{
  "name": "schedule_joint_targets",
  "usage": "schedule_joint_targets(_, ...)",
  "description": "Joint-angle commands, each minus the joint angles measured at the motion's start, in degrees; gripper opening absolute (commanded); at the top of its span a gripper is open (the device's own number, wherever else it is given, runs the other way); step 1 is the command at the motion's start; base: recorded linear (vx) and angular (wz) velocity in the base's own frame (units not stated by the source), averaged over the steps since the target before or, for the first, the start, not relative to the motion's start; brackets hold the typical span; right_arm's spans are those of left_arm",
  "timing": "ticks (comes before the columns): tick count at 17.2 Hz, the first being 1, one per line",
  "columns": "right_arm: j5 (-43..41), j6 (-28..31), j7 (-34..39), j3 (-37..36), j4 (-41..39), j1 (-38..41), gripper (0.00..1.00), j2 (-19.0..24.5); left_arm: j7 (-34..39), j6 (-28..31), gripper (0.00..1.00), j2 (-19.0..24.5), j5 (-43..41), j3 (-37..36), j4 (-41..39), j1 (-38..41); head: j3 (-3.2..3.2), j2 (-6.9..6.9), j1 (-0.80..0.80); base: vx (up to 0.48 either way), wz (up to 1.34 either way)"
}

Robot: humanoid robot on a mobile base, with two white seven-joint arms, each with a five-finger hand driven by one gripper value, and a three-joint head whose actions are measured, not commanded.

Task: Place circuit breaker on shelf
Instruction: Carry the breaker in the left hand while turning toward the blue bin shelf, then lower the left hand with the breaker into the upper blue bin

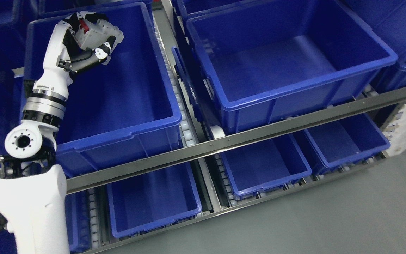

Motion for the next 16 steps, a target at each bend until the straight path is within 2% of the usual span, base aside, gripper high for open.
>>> schedule_joint_targets(1,0.0,1.9,0.1,1.1,0.0,0.0,1.00,-1.0,-4.6,0.3,0.15,12.8,-9.1,-10.1,22.1,-10.1,0.00,0.00,0.00,0.119,0.39)
schedule_joint_targets(4,0.0,1.9,0.0,1.1,0.0,0.0,1.00,-1.0,-5.1,-0.1,0.15,9.7,-12.1,-15.4,33.3,-16.4,0.00,0.00,0.00,0.078,0.29)
schedule_joint_targets(7,-0.1,1.9,0.0,1.1,0.0,0.0,1.00,-1.0,-5.2,-1.0,0.16,4.4,-18.0,-19.0,47.8,-24.0,0.00,-0.01,0.00,0.025,0.09)
schedule_joint_targets(10,0.0,1.9,0.0,1.1,0.0,0.0,1.00,-1.0,-4.6,-7.4,0.16,1.9,-23.5,-19.1,62.3,-28.2,0.00,-0.01,0.00,0.012,-0.05)
schedule_joint_targets(14,0.0,1.9,0.1,1.1,-0.1,0.0,1.00,-1.0,-4.3,-8.5,0.18,1.2,-27.2,-19.8,65.4,-27.8,0.00,-0.01,0.00,-0.022,-0.05)
schedule_joint_targets(15,-0.1,1.9,0.0,1.1,0.0,0.0,1.00,-1.0,-4.4,-8.5,0.23,1.3,-27.2,-20.1,65.4,-27.5,0.00,-0.01,0.00,-0.012,-0.06)
schedule_joint_targets(16,0.0,1.9,0.0,1.1,0.0,0.0,1.00,-1.0,-4.4,-8.5,0.33,1.3,-27.2,-20.2,65.4,-27.2,0.00,-0.01,0.00,-0.012,-0.06)
